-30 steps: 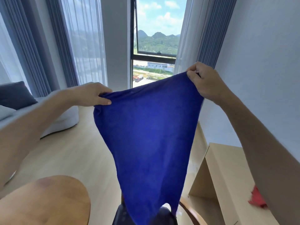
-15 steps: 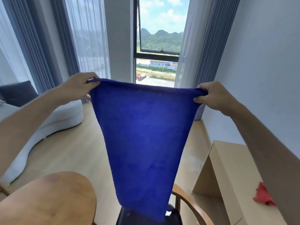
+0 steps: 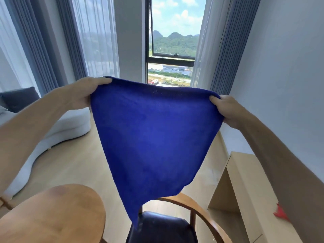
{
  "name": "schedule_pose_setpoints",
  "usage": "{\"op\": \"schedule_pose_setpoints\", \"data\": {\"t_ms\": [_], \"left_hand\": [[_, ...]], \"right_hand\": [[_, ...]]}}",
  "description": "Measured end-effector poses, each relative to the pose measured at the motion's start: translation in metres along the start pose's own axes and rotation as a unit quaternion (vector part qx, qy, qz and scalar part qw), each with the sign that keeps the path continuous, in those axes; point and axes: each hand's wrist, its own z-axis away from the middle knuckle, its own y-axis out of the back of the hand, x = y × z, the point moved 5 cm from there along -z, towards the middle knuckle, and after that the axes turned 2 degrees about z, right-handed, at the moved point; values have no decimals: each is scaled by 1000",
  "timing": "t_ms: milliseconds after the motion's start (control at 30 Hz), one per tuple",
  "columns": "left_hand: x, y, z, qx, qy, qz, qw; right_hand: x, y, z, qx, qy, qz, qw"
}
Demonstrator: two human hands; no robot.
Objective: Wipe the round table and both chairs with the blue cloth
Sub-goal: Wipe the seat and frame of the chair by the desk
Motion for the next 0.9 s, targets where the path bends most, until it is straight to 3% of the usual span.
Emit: {"op": "schedule_pose_setpoints", "data": {"t_ms": [100,200,367,467,567,700,800,900], "left_hand": [[6,3,8,-96,5,-67,993],[3,5,9,-106,-3,-140,984],[-2,6,6,-14,-60,-313,948],[-7,3,6,38,-67,-279,957],[-8,-1,5,88,-75,-233,966],[-7,2,-3,153,-33,-230,961],[-10,-1,-7,65,24,-131,989],[-8,-8,-1,-83,37,-60,994]], "right_hand": [[-4,-1,3,-133,-44,-62,988],[-2,1,5,-169,-23,-30,985],[9,4,6,-48,61,206,975],[7,1,7,21,129,277,952],[10,3,5,65,115,239,962],[23,3,2,61,-57,94,992],[22,-4,4,-43,-126,-20,991],[14,-6,5,-122,-80,-10,989]]}}
